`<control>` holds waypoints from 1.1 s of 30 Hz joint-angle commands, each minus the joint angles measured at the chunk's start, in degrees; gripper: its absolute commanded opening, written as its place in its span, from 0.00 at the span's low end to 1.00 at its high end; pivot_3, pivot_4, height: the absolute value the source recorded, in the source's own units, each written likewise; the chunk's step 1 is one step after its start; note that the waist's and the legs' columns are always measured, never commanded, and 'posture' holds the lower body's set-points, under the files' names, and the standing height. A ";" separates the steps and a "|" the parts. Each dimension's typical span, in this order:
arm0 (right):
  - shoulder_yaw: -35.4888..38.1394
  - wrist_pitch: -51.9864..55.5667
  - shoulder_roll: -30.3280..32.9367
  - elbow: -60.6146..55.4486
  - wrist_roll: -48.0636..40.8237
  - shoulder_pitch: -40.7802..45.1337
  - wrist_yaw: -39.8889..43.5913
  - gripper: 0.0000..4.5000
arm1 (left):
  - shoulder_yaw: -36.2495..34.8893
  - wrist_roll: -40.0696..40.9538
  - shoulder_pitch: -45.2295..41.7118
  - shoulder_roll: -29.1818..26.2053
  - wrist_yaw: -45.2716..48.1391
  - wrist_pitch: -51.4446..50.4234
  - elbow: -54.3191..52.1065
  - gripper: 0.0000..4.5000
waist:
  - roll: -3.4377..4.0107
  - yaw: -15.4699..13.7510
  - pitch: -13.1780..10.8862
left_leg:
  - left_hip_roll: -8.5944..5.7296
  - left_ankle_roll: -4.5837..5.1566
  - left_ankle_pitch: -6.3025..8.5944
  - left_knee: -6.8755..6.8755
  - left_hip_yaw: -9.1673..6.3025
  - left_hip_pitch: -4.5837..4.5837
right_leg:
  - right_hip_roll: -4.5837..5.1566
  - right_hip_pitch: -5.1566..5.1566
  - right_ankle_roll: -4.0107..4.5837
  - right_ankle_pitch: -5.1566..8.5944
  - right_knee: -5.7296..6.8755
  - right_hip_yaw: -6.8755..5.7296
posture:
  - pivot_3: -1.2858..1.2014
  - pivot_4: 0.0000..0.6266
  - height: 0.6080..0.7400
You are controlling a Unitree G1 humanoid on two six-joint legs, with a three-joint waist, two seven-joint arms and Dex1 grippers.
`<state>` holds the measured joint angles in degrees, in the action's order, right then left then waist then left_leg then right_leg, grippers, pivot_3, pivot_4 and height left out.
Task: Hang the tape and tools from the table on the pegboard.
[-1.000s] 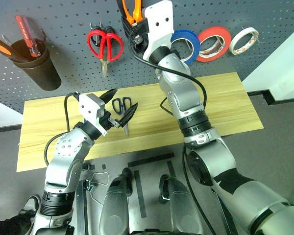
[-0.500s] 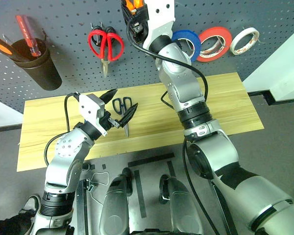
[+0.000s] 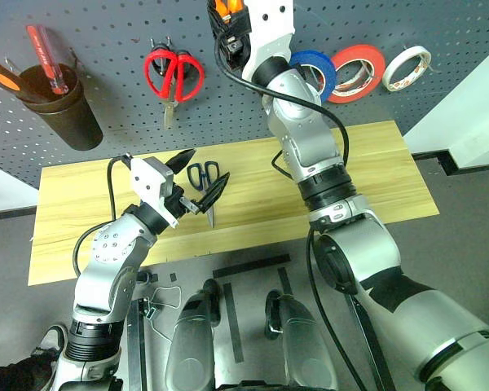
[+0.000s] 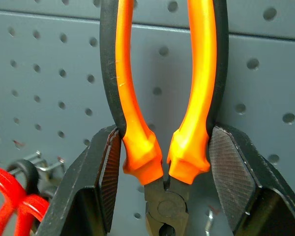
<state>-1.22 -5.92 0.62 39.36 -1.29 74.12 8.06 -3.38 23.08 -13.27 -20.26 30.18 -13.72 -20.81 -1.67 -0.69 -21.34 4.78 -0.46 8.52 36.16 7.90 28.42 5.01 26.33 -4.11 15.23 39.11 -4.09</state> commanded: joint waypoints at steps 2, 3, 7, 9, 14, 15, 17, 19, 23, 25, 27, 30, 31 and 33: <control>1.13 -2.97 0.52 -0.97 -0.13 3.60 -0.45 0.52 | -0.27 0.57 0.22 -0.10 0.15 0.50 -2.23 1.00 | 0.00 0.00 0.00 | 0.00 0.00 0.00 0.00 0.01 0.00 | 0.00 0.00 0.00 0.00 0.00 0.00 | 0.54 0.53 0.82; 1.15 -3.16 0.62 -0.75 -0.08 3.72 -0.48 0.52 | -0.30 0.57 0.28 -0.17 0.18 0.50 -2.30 1.00 | 0.00 0.00 0.00 | 0.00 0.00 0.00 0.00 0.01 0.00 | 0.00 0.00 0.00 0.00 0.00 0.00 | 0.54 0.53 0.82; 1.31 -3.35 0.65 -0.18 -0.03 3.64 -0.57 0.52 | -0.44 0.78 0.49 -0.34 0.11 0.15 -2.79 1.00 | 0.01 0.02 0.00 | 0.00 0.00 0.00 -0.01 0.00 0.00 | 0.00 0.01 0.00 0.00 0.00 0.00 | 0.54 0.55 0.82; 1.29 -2.99 0.42 -0.56 -0.12 3.12 -0.72 0.52 | -0.42 0.78 0.58 -0.38 0.07 0.07 -2.89 1.00 | 0.01 0.01 -0.01 | 0.00 0.00 0.00 -0.01 0.01 0.00 | 0.00 0.01 0.00 0.00 0.00 0.00 | 0.54 0.55 0.82; 0.47 -1.79 -1.08 -2.53 -0.08 0.22 -1.07 0.52 | -0.53 0.86 0.46 -0.48 0.08 -0.46 -3.05 1.00 | 0.02 0.01 -0.01 | 0.00 0.00 0.00 -0.01 0.01 0.00 | 0.00 0.01 0.00 0.00 -0.01 0.00 | 0.54 0.56 0.82; 0.31 -1.68 -1.33 -2.71 -0.02 -0.23 -1.07 0.52 | -0.56 0.89 0.37 -0.51 0.08 -0.55 -3.04 1.00 | 0.02 0.02 -0.01 | 0.01 0.00 0.00 -0.01 0.00 0.00 | 0.01 0.01 0.00 0.00 0.00 0.00 | 0.54 0.56 0.82; 0.21 -1.55 -1.59 -2.93 0.08 -0.65 -1.07 0.52 | -0.56 0.94 0.38 -0.53 0.02 -0.69 -3.18 1.00 | 0.02 0.00 -0.01 | 0.01 0.00 0.00 -0.01 0.00 0.00 | 0.01 0.01 0.00 0.00 0.00 0.00 | 0.54 0.57 0.82; 0.31 -1.36 -1.76 -3.06 -0.01 -0.83 -1.08 0.52 | -0.48 0.95 0.56 -0.50 -0.03 -0.77 -3.41 1.00 | 0.03 0.00 -0.03 | 0.01 0.00 0.00 -0.01 0.00 0.00 | 0.01 0.01 0.00 0.00 0.00 0.00 | 0.54 0.57 0.82; 0.49 -1.00 -2.04 -3.02 -0.22 -1.17 -1.14 0.52 | -0.44 1.01 0.70 -0.53 -0.19 -0.99 -3.78 1.00 | 0.04 0.01 -0.03 | 0.01 0.00 0.00 -0.01 0.00 0.00 | 0.01 0.01 0.00 0.00 -0.01 0.00 | 0.55 0.57 0.82; 0.65 -0.62 -2.34 -2.95 -0.53 -1.44 -1.11 0.52 | -0.49 1.01 0.80 -0.55 -0.21 -0.95 -3.78 1.00 | 0.04 0.01 -0.03 | 0.01 0.00 0.00 -0.01 -0.01 0.00 | 0.01 0.01 0.00 0.00 -0.01 0.00 | 0.55 0.57 0.82; 1.04 0.14 -2.62 -2.95 -1.04 -1.55 -1.17 0.52 | -0.49 0.97 0.77 -0.52 -0.26 -0.93 -3.71 1.00 | 0.04 0.03 -0.03 | 0.01 0.00 0.00 -0.01 -0.01 0.00 | 0.01 0.01 0.00 0.00 -0.01 0.00 | 0.55 0.56 0.82; 1.56 0.63 -2.67 -2.74 -1.44 -1.33 -1.25 0.72 | -0.43 0.88 0.63 -0.44 -0.34 -0.84 -3.58 1.00 | 0.04 0.02 -0.03 | 0.01 0.00 0.00 -0.02 -0.01 0.00 | 0.01 0.01 0.00 0.00 -0.01 0.00 | 0.54 0.56 0.82; 1.71 0.69 -2.59 -2.58 -1.42 -1.18 -1.38 0.79 | -0.39 0.85 0.58 -0.39 -0.36 -0.78 -3.52 1.00 | 0.04 0.01 -0.03 | 0.01 0.00 0.00 -0.02 -0.01 0.00 | 0.01 0.01 0.00 0.00 -0.01 0.00 | 0.54 0.56 0.82; 1.89 0.84 -2.48 -2.35 -1.41 -0.99 -1.55 0.94 | -0.37 0.81 0.52 -0.34 -0.40 -0.70 -3.47 1.00 | 0.04 0.01 -0.03 | 0.01 0.00 0.00 -0.02 -0.01 -0.01 | 0.01 0.00 0.00 0.00 -0.01 0.00 | 0.55 0.56 0.82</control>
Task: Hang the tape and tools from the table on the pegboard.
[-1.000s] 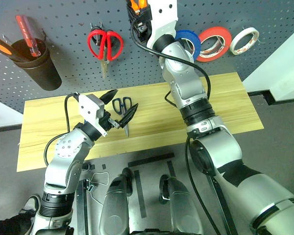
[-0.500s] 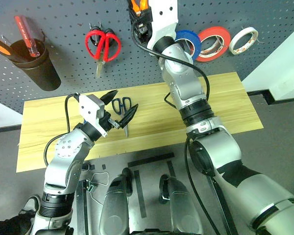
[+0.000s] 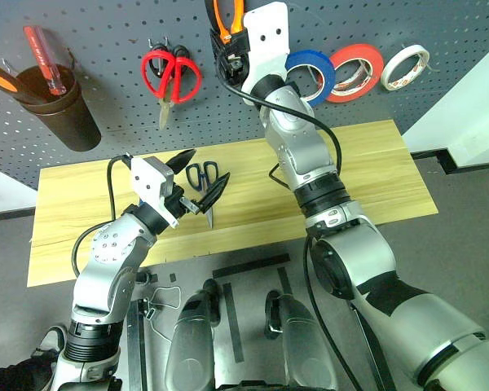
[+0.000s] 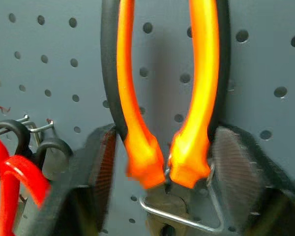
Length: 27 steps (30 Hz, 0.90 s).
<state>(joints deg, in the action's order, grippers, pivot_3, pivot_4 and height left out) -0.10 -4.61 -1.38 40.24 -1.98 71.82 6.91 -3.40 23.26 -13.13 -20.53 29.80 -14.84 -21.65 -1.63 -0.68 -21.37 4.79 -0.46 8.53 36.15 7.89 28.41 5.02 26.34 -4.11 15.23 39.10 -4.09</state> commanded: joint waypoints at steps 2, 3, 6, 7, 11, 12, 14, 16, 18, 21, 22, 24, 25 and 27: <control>0.84 -0.38 -0.39 -3.08 -0.64 1.40 -0.76 0.99 | -0.37 0.64 0.38 -0.05 -0.02 0.48 -2.63 1.00 | 0.00 0.00 0.00 | 0.00 0.00 0.00 0.00 0.00 0.00 | 0.00 0.00 0.00 0.00 0.00 0.00 | 0.55 0.56 0.82; 0.85 -0.33 -0.36 -3.07 -0.59 1.41 -0.90 0.99 | -0.40 0.65 0.40 -0.05 -0.01 0.50 -2.65 1.00 | 0.00 0.00 0.00 | 0.00 0.00 0.00 0.00 0.00 0.00 | 0.00 0.00 0.00 0.00 0.00 0.00 | 0.55 0.56 0.82; 0.54 0.28 -0.12 -3.21 -0.19 1.21 -1.07 0.99 | -0.42 0.60 0.49 -0.06 0.04 0.66 -2.57 1.00 | 0.00 0.02 0.00 | 0.00 0.00 0.00 0.00 0.00 0.00 | 0.00 0.00 0.00 0.00 0.00 0.00 | 0.55 0.55 0.82; 0.35 0.59 -0.04 -3.68 -0.06 0.80 -1.03 0.99 | -0.38 0.59 0.67 -0.05 0.07 0.69 -2.67 1.00 | 0.00 0.02 0.00 | 0.00 0.00 0.00 0.00 0.00 0.00 | 0.00 0.00 0.00 0.00 0.00 0.00 | 0.54 0.55 0.82; -0.43 2.18 0.13 -6.67 0.26 -2.60 -0.48 0.99 | 0.47 -0.07 1.84 -0.47 0.82 1.09 -3.10 1.00 | -0.01 0.00 0.01 | 0.00 0.00 0.00 -0.01 0.00 0.00 | 0.00 0.00 0.00 0.00 -0.01 0.00 | 0.55 0.54 0.82; -0.65 2.83 0.14 -7.80 0.29 -3.66 -0.29 0.99 | 0.75 -0.38 2.14 -0.65 1.08 1.30 -3.14 1.00 | -0.01 0.00 0.01 | 0.00 0.00 0.00 -0.02 0.01 0.00 | 0.00 0.00 0.00 0.00 -0.03 0.00 | 0.55 0.54 0.82; -1.14 4.17 0.20 -10.44 0.29 -5.83 0.23 0.99 | 1.10 -0.78 2.28 -0.63 1.12 1.68 -2.93 1.00 | -0.01 -0.05 0.01 | 0.00 0.00 0.00 -0.02 0.00 0.00 | 0.00 -0.01 0.00 0.00 -0.03 0.00 | 0.55 0.53 0.82; -1.86 5.64 0.26 -13.53 0.46 -8.22 0.91 0.99 | 1.37 -1.09 1.86 -0.43 0.97 2.04 -2.56 1.00 | -0.02 -0.09 0.02 | 0.00 0.00 0.00 0.00 -0.01 0.00 | 0.01 -0.02 0.00 0.00 -0.02 -0.01 | 0.55 0.51 0.82; -2.39 7.01 0.44 -16.29 0.66 -10.05 1.49 0.99 | 1.60 -1.39 1.20 -0.11 0.73 2.46 -2.22 1.00 | -0.03 -0.06 0.03 | -0.01 0.00 0.00 0.01 0.00 0.01 | 0.01 -0.02 -0.01 -0.01 -0.01 0.00 | 0.55 0.49 0.82; -3.02 9.28 1.06 -21.09 0.89 -12.99 2.23 0.99 | 1.64 -1.87 0.84 0.05 0.66 3.04 -1.91 1.00 | -0.04 -0.08 0.06 | -0.01 -0.01 0.00 0.00 0.00 0.01 | -0.01 -0.01 -0.01 -0.01 -0.01 -0.01 | 0.55 0.47 0.82; -3.42 10.28 1.51 -23.49 1.18 -14.53 2.55 0.99 | 1.59 -2.01 1.04 -0.01 0.74 3.26 -1.89 1.00 | -0.05 -0.07 0.07 | -0.01 -0.01 -0.01 0.00 0.00 0.01 | -0.01 -0.01 -0.01 -0.01 -0.01 -0.01 | 0.55 0.46 0.82; -3.92 13.32 2.60 -29.76 1.38 -18.53 3.06 0.99 | 1.71 -2.17 1.97 -0.16 0.82 3.53 -2.20 1.00 | -0.07 -0.11 0.12 | -0.01 -0.01 0.00 -0.01 0.00 0.01 | -0.01 -0.02 -0.01 -0.01 -0.02 -0.01 | 0.55 0.46 0.82; -4.12 15.05 3.15 -33.15 1.40 -20.69 3.31 0.99 | 2.04 -2.40 2.61 -0.32 0.96 3.65 -2.48 1.00 | -0.09 -0.14 0.19 | -0.01 -0.01 0.00 -0.01 0.00 0.01 | -0.01 -0.02 -0.01 -0.01 -0.02 -0.01 | 0.55 0.46 0.82; -4.61 19.32 4.61 -41.06 1.30 -25.88 3.96 0.99 | 3.42 -3.28 4.06 -0.29 0.62 3.25 -3.26 1.00 | -0.09 -0.18 0.30 | -0.03 -0.01 0.00 -0.01 0.00 0.02 | 0.01 -0.03 -0.01 0.00 -0.04 -0.01 | 0.55 0.46 0.82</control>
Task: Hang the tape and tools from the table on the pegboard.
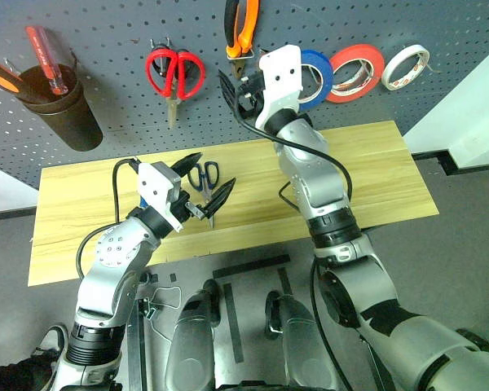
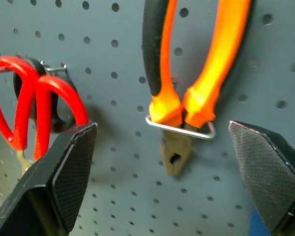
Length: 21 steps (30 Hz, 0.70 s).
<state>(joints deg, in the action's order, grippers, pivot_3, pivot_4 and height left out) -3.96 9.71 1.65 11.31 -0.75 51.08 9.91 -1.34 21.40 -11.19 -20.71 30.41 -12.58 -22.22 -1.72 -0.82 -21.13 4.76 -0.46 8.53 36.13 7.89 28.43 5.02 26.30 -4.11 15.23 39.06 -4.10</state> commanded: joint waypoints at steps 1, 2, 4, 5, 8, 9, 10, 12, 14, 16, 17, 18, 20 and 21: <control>-0.74 7.78 2.58 -17.06 -0.24 -8.47 1.43 0.99 | 2.78 -2.37 3.03 0.08 -0.46 0.58 -3.39 1.00 | 0.02 -0.12 0.16 | 0.00 0.00 0.00 0.00 0.00 0.00 | 0.00 0.00 0.00 0.00 -0.01 0.00 | 0.55 0.46 0.82; -0.72 9.96 3.26 -20.56 -0.49 -10.70 1.72 0.99 | 3.75 -3.06 3.63 0.24 -0.81 0.29 -3.89 1.00 | 0.01 -0.11 0.21 | -0.01 0.01 0.01 -0.01 0.00 0.01 | 0.02 -0.01 0.00 0.00 -0.04 0.00 | 0.55 0.46 0.82; -0.12 17.18 5.00 -29.46 -3.66 -16.20 3.77 0.99 | 5.99 -4.35 5.36 1.11 -3.22 -2.48 -5.98 1.00 | 0.00 -0.04 0.25 | -0.01 0.01 0.02 0.01 0.00 0.01 | 0.03 0.01 -0.01 0.00 -0.03 0.01 | 0.55 0.47 0.82; -0.10 19.45 5.30 -31.84 -4.48 -17.45 4.19 0.99 | 6.31 -4.57 5.88 1.28 -3.82 -3.25 -6.57 1.00 | 0.00 -0.02 0.26 | -0.01 0.01 0.03 0.02 -0.02 0.00 | 0.03 -0.01 -0.01 0.00 -0.02 0.01 | 0.55 0.47 0.82; 2.02 28.27 8.57 -41.76 -7.47 -25.28 5.49 0.99 | 7.63 -12.71 7.09 5.50 -16.53 -12.53 -6.31 1.00 | 0.07 0.02 0.52 | 0.03 0.20 0.15 -0.01 -0.22 -0.03 | -0.01 -0.02 0.01 0.00 -0.02 0.01 | 0.54 0.49 0.82; 2.81 30.03 9.54 -43.18 -7.46 -26.94 5.19 0.99 | 7.91 -13.81 6.47 7.91 -20.10 -15.87 -6.01 1.00 | 0.07 0.04 0.56 | 0.03 0.26 0.19 -0.01 -0.24 -0.07 | -0.01 -0.07 0.01 0.00 -0.01 0.02 | 0.54 0.50 0.82; 3.15 30.76 10.17 -43.39 -7.36 -27.58 4.96 0.99 | 8.15 -13.78 5.50 10.09 -22.20 -18.94 -5.75 1.00 | 0.07 0.04 0.56 | 0.03 0.27 0.19 0.00 -0.26 -0.08 | -0.03 -0.07 0.01 0.00 0.00 0.02 | 0.54 0.50 0.82; 2.95 31.88 11.20 -42.66 -6.68 -27.16 4.43 0.99 | 9.29 -15.85 2.75 13.58 -26.01 -23.04 -3.63 1.00 | 0.06 0.08 0.56 | 0.04 0.29 0.18 0.05 -0.28 -0.08 | -0.03 -0.09 0.00 0.00 0.00 0.03 | 0.54 0.50 0.82; 2.13 34.51 12.00 -42.97 -8.40 -26.26 5.94 0.99 | 9.32 -17.77 -0.09 17.35 -30.36 -26.59 -0.62 1.00 | 0.03 0.09 0.58 | 0.04 0.39 0.07 0.07 -0.28 -0.07 | -0.03 -0.07 0.00 0.00 0.00 0.02 | 0.54 0.51 0.82; 0.05 36.80 14.33 -44.69 -10.36 -26.98 9.58 0.99 | 8.46 -18.25 -2.55 21.06 -33.49 -29.25 2.68 1.00 | 0.01 0.07 0.60 | 0.04 0.40 0.06 0.09 -0.30 -0.09 | -0.03 -0.10 0.00 -0.02 0.01 0.02 | 0.53 0.51 0.82; -0.99 37.08 15.66 -45.83 -11.03 -27.86 11.34 0.99 | 7.91 -18.56 -3.70 22.49 -34.71 -29.61 4.50 1.00 | 0.01 0.06 0.61 | 0.03 0.41 0.06 0.09 -0.31 -0.08 | -0.03 -0.11 0.01 -0.02 0.01 0.02 | 0.53 0.51 0.82; -1.82 38.01 16.98 -46.85 -11.91 -28.79 12.80 0.99 | 7.16 -18.84 -4.96 23.79 -35.93 -29.99 6.55 1.00 | -0.02 -0.06 0.62 | 0.02 0.42 0.06 0.08 -0.32 -0.07 | -0.02 -0.11 0.01 -0.01 0.01 0.02 | 0.53 0.51 0.82; -3.41 38.93 19.54 -49.20 -13.99 -30.78 15.88 0.99 | 5.78 -19.63 -7.19 25.26 -38.03 -30.15 10.00 1.00 | -0.08 0.05 0.66 | -0.01 0.49 0.10 0.07 -0.35 -0.04 | -0.01 -0.11 0.01 -0.01 0.00 -0.01 | 0.53 0.51 0.82; -4.15 39.07 20.69 -50.53 -15.11 -31.84 17.51 0.99 | 5.41 -20.24 -8.15 25.42 -38.84 -29.99 11.38 1.00 | -0.09 0.06 0.66 | -0.03 0.51 0.11 0.05 -0.35 -0.04 | 0.01 -0.11 0.01 -0.01 0.00 -0.01 | 0.53 0.51 0.82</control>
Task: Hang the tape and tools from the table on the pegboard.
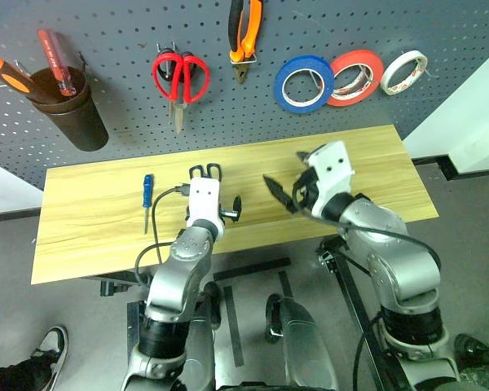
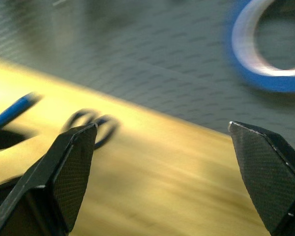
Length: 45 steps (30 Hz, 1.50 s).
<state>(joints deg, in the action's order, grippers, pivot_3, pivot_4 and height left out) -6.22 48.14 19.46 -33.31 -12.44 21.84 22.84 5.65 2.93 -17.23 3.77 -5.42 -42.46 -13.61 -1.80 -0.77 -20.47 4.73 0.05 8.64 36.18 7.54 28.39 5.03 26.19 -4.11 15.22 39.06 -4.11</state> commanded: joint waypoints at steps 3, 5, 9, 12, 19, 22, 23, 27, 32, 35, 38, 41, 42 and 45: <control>-3.56 0.17 5.45 -9.83 -6.07 -6.40 7.79 0.99 | -2.99 -3.46 -4.87 1.19 -5.71 -2.47 5.58 1.00 | -0.02 0.09 0.01 | -0.01 0.01 0.01 0.00 0.01 0.00 | 0.01 0.00 -0.01 0.00 -0.01 -0.01 | 0.53 0.52 0.82; -3.67 -0.52 6.15 -10.72 -6.58 -7.85 8.07 0.99 | -3.91 -4.03 -5.94 1.40 -6.96 -2.87 6.87 1.00 | -0.02 0.08 0.01 | 0.00 0.01 0.01 0.02 -0.01 -0.01 | 0.01 -0.02 -0.01 0.00 0.00 -0.03 | 0.53 0.52 0.82; -3.17 -0.61 6.03 -10.77 -6.91 -8.01 6.99 0.99 | -5.92 -4.79 -7.63 2.30 -9.49 -3.15 10.28 1.00 | -0.03 0.06 0.02 | 0.04 0.01 0.01 0.12 -0.03 -0.04 | 0.03 -0.10 -0.02 0.00 -0.01 -0.03 | 0.52 0.53 0.82; -2.60 -0.99 5.90 -10.93 -7.20 -8.08 6.34 0.99 | -7.16 -4.77 -9.30 3.24 -11.03 -2.21 13.32 1.00 | -0.04 -0.04 0.02 | 0.06 0.01 0.01 0.16 -0.10 -0.02 | 0.06 -0.14 -0.02 0.00 -0.01 -0.08 | 0.52 0.53 0.82; -1.60 -1.55 6.16 -10.80 -7.39 -7.97 5.07 0.99 | -9.28 -4.37 -14.07 3.07 -11.98 2.57 23.32 1.00 | -0.04 0.07 0.02 | 0.05 0.04 0.03 0.13 -0.11 -0.01 | 0.08 -0.14 -0.02 0.00 -0.03 -0.13 | 0.51 0.55 0.82; -1.24 -1.46 6.33 -11.25 -7.54 -8.29 4.65 0.99 | -9.98 -4.11 -15.99 3.20 -12.17 4.14 26.86 1.00 | -0.04 0.08 0.02 | 0.05 0.04 0.03 0.13 -0.11 -0.01 | 0.09 -0.14 -0.02 0.00 -0.03 -0.14 | 0.51 0.55 0.82; -1.08 -1.47 6.37 -11.38 -7.60 -8.41 4.54 0.99 | -10.13 -4.04 -16.49 3.27 -12.24 4.61 27.80 1.00 | -0.04 0.09 0.02 | 0.05 0.04 0.03 0.13 -0.11 -0.01 | 0.09 -0.14 -0.02 0.00 -0.03 -0.14 | 0.51 0.55 0.82; -0.57 -1.29 6.49 -11.98 -7.99 -8.68 4.15 0.99 | -10.73 -3.66 -17.91 3.03 -12.02 7.21 31.73 1.00 | -0.05 0.11 0.02 | 0.05 0.04 0.03 0.13 -0.11 -0.01 | 0.11 -0.14 -0.02 0.00 -0.03 -0.14 | 0.51 0.56 0.82; -0.45 -1.09 6.71 -12.35 -8.32 -8.88 3.84 0.99 | -12.07 -2.84 -19.72 2.37 -11.61 10.29 37.07 1.00 | -0.05 0.16 0.01 | 0.06 0.04 0.03 0.11 -0.11 -0.02 | 0.11 -0.13 -0.02 0.00 -0.03 -0.15 | 0.50 0.57 0.82; -0.64 -1.19 6.86 -12.41 -8.30 -8.95 3.66 0.99 | -12.33 -2.37 -20.87 2.42 -11.03 11.36 39.84 1.00 | -0.05 0.16 0.01 | 0.06 0.05 0.03 0.11 -0.11 -0.01 | 0.13 -0.14 -0.03 0.00 -0.03 -0.15 | 0.50 0.57 0.82; -0.65 -1.22 6.96 -12.51 -8.34 -9.02 3.51 0.99 | -12.70 -1.88 -21.73 2.32 -10.95 12.18 41.83 1.00 | -0.05 0.13 0.01 | 0.05 0.05 0.04 0.12 -0.11 -0.01 | 0.15 -0.14 -0.03 0.00 -0.03 -0.16 | 0.50 0.57 0.82; -0.65 -1.31 7.04 -12.57 -8.39 -9.08 3.21 0.99 | -13.36 -1.21 -22.56 2.21 -11.01 12.12 43.65 1.00 | -0.05 0.17 0.01 | 0.05 0.06 0.04 0.12 -0.11 -0.02 | 0.16 -0.15 -0.03 0.00 -0.03 -0.16 | 0.50 0.58 0.82; -0.67 -1.35 7.03 -12.56 -8.38 -9.07 3.10 0.99 | -13.33 -1.28 -22.64 2.16 -11.09 12.02 43.84 1.00 | -0.05 0.18 0.01 | 0.05 0.05 0.04 0.11 -0.11 -0.02 | 0.16 -0.15 -0.03 0.00 -0.03 -0.16 | 0.50 0.58 0.82; -0.81 -1.51 6.88 -12.35 -8.23 -8.86 2.72 0.99 | -12.95 -1.48 -22.80 1.96 -11.19 10.99 44.21 1.00 | -0.05 0.17 0.01 | 0.05 0.06 0.04 0.11 -0.11 -0.02 | 0.16 -0.16 -0.03 0.00 -0.03 -0.17 | 0.51 0.57 0.82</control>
<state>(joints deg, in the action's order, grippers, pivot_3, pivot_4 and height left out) -7.73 47.76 26.03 -42.65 -20.40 13.33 25.85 -7.61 1.73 -40.22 5.63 -16.43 -30.64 29.86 -1.86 -0.60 -20.46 4.78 0.10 8.68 36.29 7.43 28.36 5.20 26.03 -4.14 15.22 39.03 -4.27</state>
